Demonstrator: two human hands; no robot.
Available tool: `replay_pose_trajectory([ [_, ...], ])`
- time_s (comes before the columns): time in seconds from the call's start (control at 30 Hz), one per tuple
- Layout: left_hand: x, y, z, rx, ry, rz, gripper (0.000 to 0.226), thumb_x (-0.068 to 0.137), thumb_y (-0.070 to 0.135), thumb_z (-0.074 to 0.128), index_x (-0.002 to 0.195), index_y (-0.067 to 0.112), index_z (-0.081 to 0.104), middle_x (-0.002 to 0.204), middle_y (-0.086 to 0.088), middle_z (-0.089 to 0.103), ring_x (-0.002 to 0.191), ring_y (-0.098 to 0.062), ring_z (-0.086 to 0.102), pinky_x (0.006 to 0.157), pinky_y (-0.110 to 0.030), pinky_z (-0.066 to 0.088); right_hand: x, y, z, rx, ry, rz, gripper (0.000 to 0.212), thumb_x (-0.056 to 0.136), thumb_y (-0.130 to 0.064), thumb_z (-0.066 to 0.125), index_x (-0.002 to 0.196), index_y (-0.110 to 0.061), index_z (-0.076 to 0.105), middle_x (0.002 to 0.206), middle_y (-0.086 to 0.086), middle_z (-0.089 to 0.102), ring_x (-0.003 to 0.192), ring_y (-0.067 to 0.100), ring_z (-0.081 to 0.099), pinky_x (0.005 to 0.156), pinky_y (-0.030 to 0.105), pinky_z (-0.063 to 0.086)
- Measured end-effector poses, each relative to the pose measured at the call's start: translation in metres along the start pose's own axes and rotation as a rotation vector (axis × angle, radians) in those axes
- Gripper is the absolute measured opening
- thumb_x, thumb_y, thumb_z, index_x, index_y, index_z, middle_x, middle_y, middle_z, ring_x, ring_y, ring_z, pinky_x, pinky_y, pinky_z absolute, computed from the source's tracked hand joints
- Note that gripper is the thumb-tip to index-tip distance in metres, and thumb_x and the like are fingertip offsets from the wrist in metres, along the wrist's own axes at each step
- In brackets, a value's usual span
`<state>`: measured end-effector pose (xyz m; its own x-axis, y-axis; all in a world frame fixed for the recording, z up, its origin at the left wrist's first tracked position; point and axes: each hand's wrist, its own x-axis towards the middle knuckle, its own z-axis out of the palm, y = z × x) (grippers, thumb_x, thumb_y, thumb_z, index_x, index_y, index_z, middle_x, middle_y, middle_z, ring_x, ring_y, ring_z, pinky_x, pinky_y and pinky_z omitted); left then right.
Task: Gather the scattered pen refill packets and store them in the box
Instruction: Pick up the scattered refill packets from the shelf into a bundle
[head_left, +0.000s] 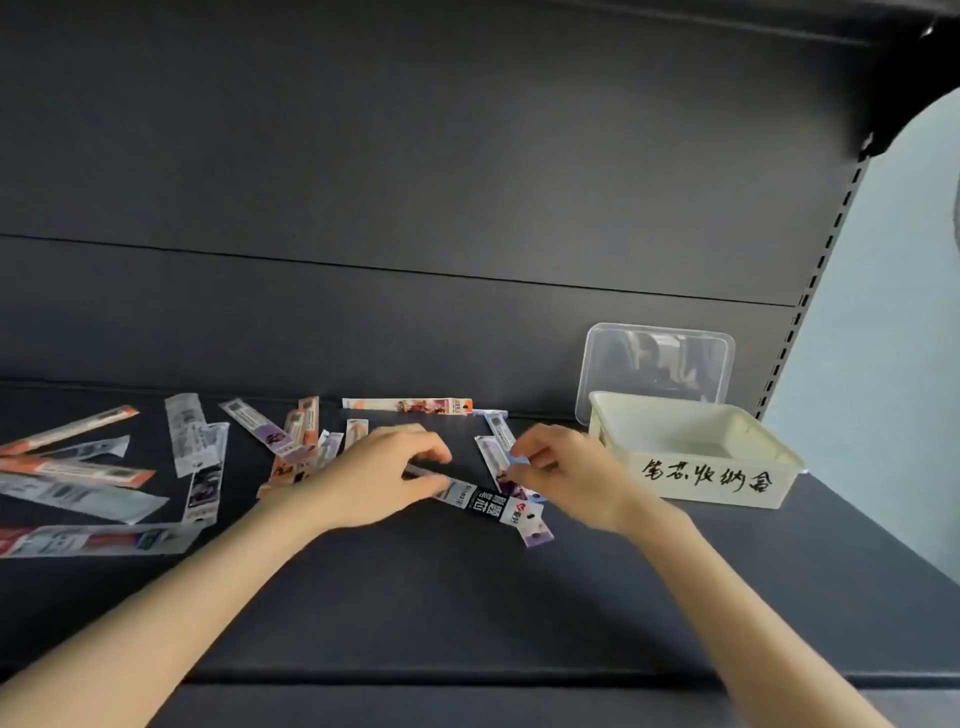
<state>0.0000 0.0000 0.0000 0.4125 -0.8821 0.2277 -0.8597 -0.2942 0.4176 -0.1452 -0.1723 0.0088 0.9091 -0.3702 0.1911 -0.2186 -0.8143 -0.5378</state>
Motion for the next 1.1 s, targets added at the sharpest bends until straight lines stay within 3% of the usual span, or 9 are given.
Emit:
replay_pose_trajectory([
  [0.1, 0.026, -0.013, -0.002, 0.142, -0.251, -0.013, 0.046, 0.085, 0.045, 0.062, 0.125, 0.024, 0.056, 0.122, 0.009, 0.053, 0.112, -0.007, 0.046, 0.093, -0.023, 0.036, 0.028, 0.005, 0.008, -0.169, -0.094, 0.085, 0.034, 0.091, -0.041, 0.057, 0.110, -0.013, 0.056, 0.092, -0.001, 0.052, 0.067, 0.012, 0.050, 0.051, 0.019, 0.036],
  [0.2, 0.046, -0.017, -0.007, 0.116, -0.325, 0.019, 0.036, 0.081, 0.040, 0.069, 0.112, 0.023, 0.064, 0.105, 0.006, 0.056, 0.096, -0.008, 0.051, 0.077, -0.018, 0.040, 0.050, 0.008, 0.015, -0.273, -0.110, 0.168, 0.035, 0.084, -0.047, 0.062, 0.090, -0.013, 0.054, 0.086, 0.001, 0.055, 0.066, 0.017, 0.049, 0.047, 0.022, 0.030],
  [0.27, 0.053, -0.019, -0.008, 0.066, -0.320, 0.060, 0.030, 0.077, 0.035, 0.074, 0.103, 0.022, 0.068, 0.093, 0.007, 0.058, 0.084, -0.008, 0.055, 0.069, -0.018, 0.042, 0.060, 0.007, 0.014, -0.280, -0.110, 0.190, 0.031, 0.078, -0.042, 0.071, 0.086, -0.014, 0.058, 0.079, 0.000, 0.057, 0.064, 0.016, 0.050, 0.046, 0.021, 0.031],
  [0.4, 0.056, -0.031, -0.004, -0.026, -0.308, 0.089, 0.019, 0.076, 0.033, 0.075, 0.093, 0.028, 0.068, 0.091, 0.013, 0.056, 0.084, -0.004, 0.053, 0.076, -0.024, 0.045, 0.072, 0.008, 0.013, -0.146, -0.178, 0.259, 0.026, 0.074, -0.024, 0.077, 0.086, -0.005, 0.066, 0.068, -0.003, 0.058, 0.056, 0.007, 0.051, 0.047, 0.018, 0.036],
  [0.6, 0.053, -0.037, -0.007, -0.099, -0.248, 0.089, 0.013, 0.075, 0.026, 0.075, 0.080, 0.031, 0.064, 0.086, 0.014, 0.065, 0.083, 0.000, 0.058, 0.078, -0.029, 0.049, 0.075, 0.013, 0.014, -0.080, -0.187, 0.286, 0.026, 0.083, -0.019, 0.068, 0.104, -0.003, 0.069, 0.089, 0.006, 0.066, 0.077, 0.017, 0.061, 0.056, 0.022, 0.047],
  [0.77, 0.047, -0.032, -0.014, -0.171, -0.122, 0.091, 0.012, 0.075, 0.026, 0.077, 0.075, 0.028, 0.065, 0.079, 0.014, 0.067, 0.078, -0.002, 0.060, 0.077, -0.031, 0.048, 0.065, 0.009, 0.004, 0.187, -0.146, 0.258, 0.011, 0.090, -0.012, 0.060, 0.085, -0.004, 0.061, 0.066, 0.000, 0.057, 0.059, 0.012, 0.055, 0.056, 0.023, 0.043],
  [0.9, 0.045, -0.026, -0.025, -0.365, 0.079, 0.138, 0.010, 0.074, 0.027, 0.078, 0.077, 0.025, 0.069, 0.089, 0.007, 0.068, 0.086, -0.007, 0.063, 0.082, -0.023, 0.046, 0.052, 0.001, -0.007, 0.642, -0.181, 0.237, 0.015, 0.095, -0.005, 0.052, 0.083, -0.011, 0.059, 0.063, -0.001, 0.061, 0.056, 0.011, 0.057, 0.047, 0.019, 0.045],
  [1.0, 0.048, -0.025, -0.026, -0.387, 0.181, 0.147, 0.015, 0.073, 0.038, 0.077, 0.075, 0.029, 0.064, 0.116, 0.017, 0.055, 0.109, 0.002, 0.052, 0.092, -0.008, 0.032, 0.049, -0.006, -0.007, 0.673, -0.288, 0.146, 0.013, 0.094, -0.003, 0.053, 0.087, -0.008, 0.064, 0.068, 0.006, 0.064, 0.050, 0.010, 0.052, 0.041, 0.019, 0.041],
  [1.1, 0.048, -0.025, -0.023, -0.433, 0.113, 0.129, 0.013, 0.078, 0.034, 0.074, 0.080, 0.027, 0.063, 0.134, 0.022, 0.047, 0.123, 0.006, 0.045, 0.103, -0.020, 0.030, 0.048, -0.014, -0.004, 0.609, -0.340, 0.108, 0.020, 0.092, 0.003, 0.051, 0.087, -0.006, 0.068, 0.064, 0.005, 0.064, 0.044, 0.007, 0.047, 0.037, 0.017, 0.036],
])
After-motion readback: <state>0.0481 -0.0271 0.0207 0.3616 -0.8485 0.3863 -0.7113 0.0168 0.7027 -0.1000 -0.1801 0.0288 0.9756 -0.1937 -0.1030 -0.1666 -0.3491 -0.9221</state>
